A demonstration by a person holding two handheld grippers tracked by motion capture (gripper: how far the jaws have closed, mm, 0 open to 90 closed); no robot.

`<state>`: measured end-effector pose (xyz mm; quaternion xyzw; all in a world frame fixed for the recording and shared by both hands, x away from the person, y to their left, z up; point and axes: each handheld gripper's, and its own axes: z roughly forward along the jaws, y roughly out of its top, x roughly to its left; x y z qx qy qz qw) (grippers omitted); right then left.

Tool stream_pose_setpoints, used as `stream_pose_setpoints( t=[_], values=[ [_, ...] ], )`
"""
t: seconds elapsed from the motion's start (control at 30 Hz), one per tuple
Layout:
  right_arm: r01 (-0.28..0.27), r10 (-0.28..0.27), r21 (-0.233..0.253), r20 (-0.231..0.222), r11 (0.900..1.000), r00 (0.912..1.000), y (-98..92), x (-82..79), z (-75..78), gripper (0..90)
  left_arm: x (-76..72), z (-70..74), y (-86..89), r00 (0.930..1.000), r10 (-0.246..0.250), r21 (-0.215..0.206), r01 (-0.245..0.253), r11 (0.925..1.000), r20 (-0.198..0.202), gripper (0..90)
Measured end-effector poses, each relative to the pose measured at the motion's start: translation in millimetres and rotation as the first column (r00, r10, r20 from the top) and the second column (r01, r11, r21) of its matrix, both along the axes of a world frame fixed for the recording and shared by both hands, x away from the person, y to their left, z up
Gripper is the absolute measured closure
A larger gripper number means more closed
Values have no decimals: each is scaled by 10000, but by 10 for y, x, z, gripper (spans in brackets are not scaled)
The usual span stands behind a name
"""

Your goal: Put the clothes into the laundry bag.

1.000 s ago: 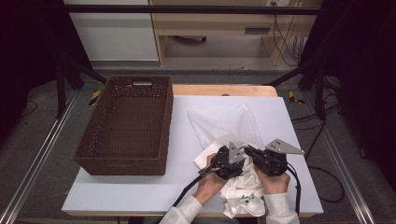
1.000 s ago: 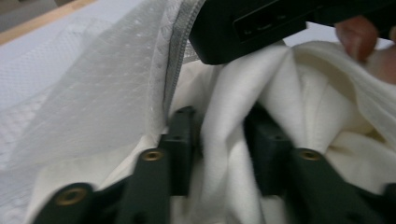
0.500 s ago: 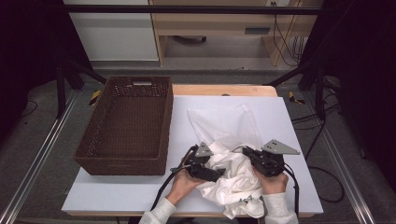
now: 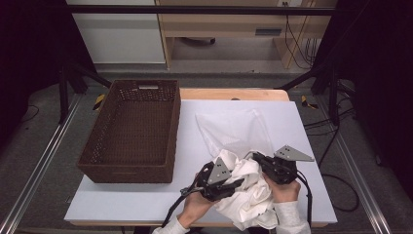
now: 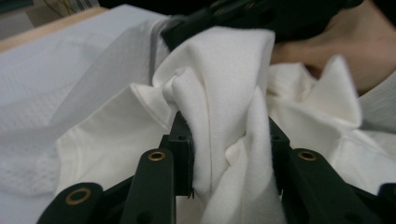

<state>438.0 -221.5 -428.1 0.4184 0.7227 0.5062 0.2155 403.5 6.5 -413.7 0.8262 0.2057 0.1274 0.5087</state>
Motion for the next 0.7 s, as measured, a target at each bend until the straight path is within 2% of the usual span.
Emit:
stream_pose_setpoints(
  t=[0.07,0.17,0.23,0.3,0.37,0.47,0.5,0.53,0.57,0.6,0.7],
  values=[
    [30,-30,-6,36,10000,10000,-3,0,2,890,-8,35,-102,9998,-62,96,60,9999,176,625],
    [294,-294,124,-11,9995,9996,-58,5,-11,891,63,56,-272,9999,-102,-126,103,9999,79,618],
    [409,-408,318,-51,9987,9992,-112,9,-19,891,131,39,-365,10000,-61,-62,61,10000,45,623],
    [495,-489,571,-117,9971,9987,-166,2,-13,891,203,-9,-444,10000,55,342,-52,9994,-83,638],
    [282,-283,651,-2,9975,9996,-176,-17,27,891,250,-88,-520,9999,147,947,-148,9954,17,658],
    [198,-200,69,261,9998,9995,-110,-50,85,891,304,-165,-590,9991,418,1468,-423,9883,64,673],
    [146,-148,63,283,9999,9995,-91,-58,96,891,320,-179,-618,9984,560,1688,-564,9840,75,675],
    [112,-113,43,281,9999,9995,-73,-64,105,891,343,-199,-657,9976,668,2108,-693,9751,193,676],
    [64,-63,-29,346,10000,9994,-58,-74,114,891,363,-215,-677,9972,720,2300,-746,9703,196,676],
    [41,-41,-3,328,10000,9995,-55,-81,119,891,394,-233,-691,9969,771,2377,-779,9682,124,676],
    [-73,68,147,297,9999,9995,-79,-97,131,891,479,-287,-677,9951,986,2054,-941,9741,-115,672]
  ],
)
